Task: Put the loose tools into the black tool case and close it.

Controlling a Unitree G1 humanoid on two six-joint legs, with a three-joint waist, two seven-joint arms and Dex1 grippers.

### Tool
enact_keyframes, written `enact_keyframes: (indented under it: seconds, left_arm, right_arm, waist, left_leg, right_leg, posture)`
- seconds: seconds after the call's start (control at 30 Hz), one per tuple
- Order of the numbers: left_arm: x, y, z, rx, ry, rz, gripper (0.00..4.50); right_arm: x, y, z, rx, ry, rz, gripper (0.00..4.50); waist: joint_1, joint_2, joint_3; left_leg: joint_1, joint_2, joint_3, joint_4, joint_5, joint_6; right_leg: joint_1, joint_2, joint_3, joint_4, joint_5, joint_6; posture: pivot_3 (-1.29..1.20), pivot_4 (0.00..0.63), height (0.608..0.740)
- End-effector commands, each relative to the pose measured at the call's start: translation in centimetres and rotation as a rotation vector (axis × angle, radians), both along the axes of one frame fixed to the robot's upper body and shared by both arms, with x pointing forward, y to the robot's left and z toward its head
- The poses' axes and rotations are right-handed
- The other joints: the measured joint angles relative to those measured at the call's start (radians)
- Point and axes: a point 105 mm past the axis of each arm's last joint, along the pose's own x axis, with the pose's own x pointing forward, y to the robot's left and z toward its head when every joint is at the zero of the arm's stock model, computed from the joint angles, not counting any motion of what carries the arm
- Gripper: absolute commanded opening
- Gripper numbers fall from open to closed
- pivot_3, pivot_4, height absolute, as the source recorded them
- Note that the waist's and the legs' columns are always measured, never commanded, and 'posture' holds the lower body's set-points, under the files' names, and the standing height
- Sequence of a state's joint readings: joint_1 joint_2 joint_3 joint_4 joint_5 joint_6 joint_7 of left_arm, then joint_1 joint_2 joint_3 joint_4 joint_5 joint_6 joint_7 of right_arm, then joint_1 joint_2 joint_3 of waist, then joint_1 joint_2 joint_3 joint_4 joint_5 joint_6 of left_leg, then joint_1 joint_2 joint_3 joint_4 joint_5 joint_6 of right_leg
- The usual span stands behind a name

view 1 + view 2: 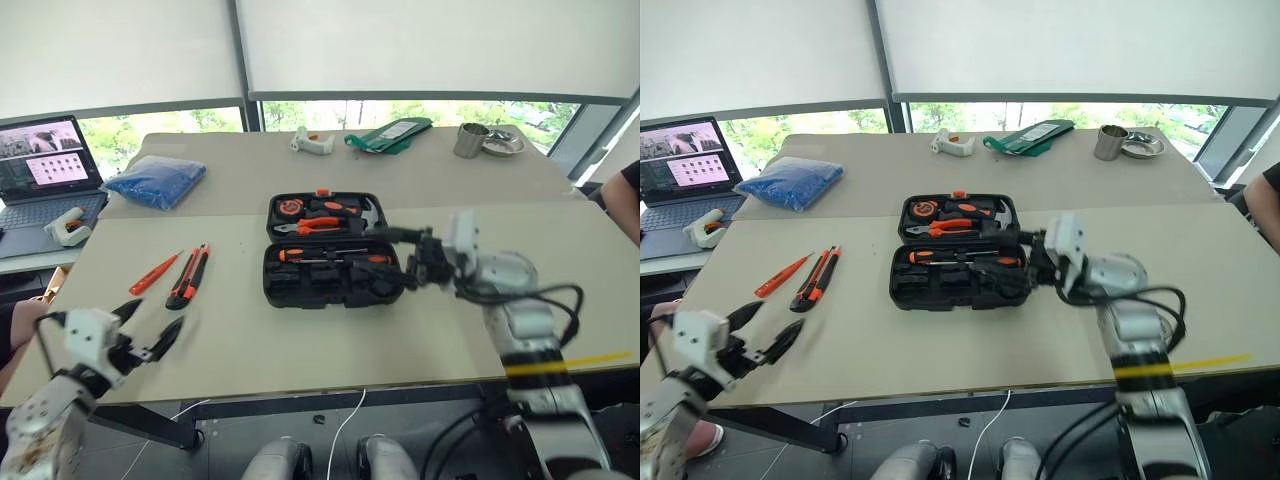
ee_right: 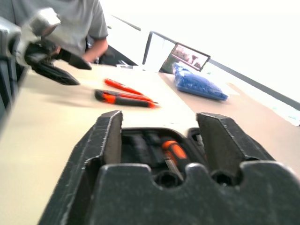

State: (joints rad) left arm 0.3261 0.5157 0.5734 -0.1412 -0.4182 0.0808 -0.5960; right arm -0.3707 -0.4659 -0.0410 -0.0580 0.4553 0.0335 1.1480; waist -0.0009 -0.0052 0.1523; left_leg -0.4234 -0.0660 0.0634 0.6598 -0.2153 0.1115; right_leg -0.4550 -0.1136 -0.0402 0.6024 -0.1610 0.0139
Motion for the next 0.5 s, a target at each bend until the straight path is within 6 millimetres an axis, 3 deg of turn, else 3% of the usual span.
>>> enact_keyframes:
  seconds: [0.03, 0.17, 0.33, 0.5]
  left_arm:
    - [-2.2, 2.1, 0.6, -0.031, -0.023, 0.127, 4.5]
    - [-2.7, 3.7, 0.0, -0.093, 0.039, 0.199, 4.5]
    - [0.4, 4.1, 0.9, -0.105, 0.12, 0.114, 4.5]
    - [5.7, 4.4, 2.4, -0.088, 0.198, 0.012, 4.5]
  right_arm:
    - [-2.6, -0.8, 0.3, -0.005, -0.008, 0.046, 3.43]
    - [-3.3, -1.2, -0.6, 0.009, 0.037, 0.009, 4.48]
    - [-2.6, -0.9, 0.5, 0.047, 0.001, -0.046, 4.48]
    - [-2.8, -0.1, 0.9, 0.039, 0.039, -0.011, 4.48]
  waist:
    - [0.005, 0.0, 0.0]
    - [0.017, -0.004, 0.001]
    - [0.031, -0.006, 0.002]
    - [0.04, -0.007, 0.002]
  left_leg:
    - [0.0, 0.0, 0.0, 0.0, 0.0, 0.0]
    - [0.0, 0.003, 0.002, 0.0, 0.0, 0.0]
    - [0.0, 0.006, 0.004, 0.0, 0.001, -0.001]
    - [0.0, 0.007, 0.004, 0.0, 0.002, -0.003]
  right_leg:
    - [0.0, 0.0, 0.0, 0.0, -0.004, 0.004]
    - [0.001, 0.0, -0.001, -0.001, -0.007, 0.001]
    - [0.001, 0.0, -0.004, -0.001, -0.007, 0.001]
    - [-0.001, 0.0, -0.008, -0.001, -0.005, -0.001]
  posture:
    - [0.0, 0.15, 0.74]
    - [0.0, 0.15, 0.74]
    - [0.0, 0.15, 0.74]
    - [0.0, 0.15, 0.74]
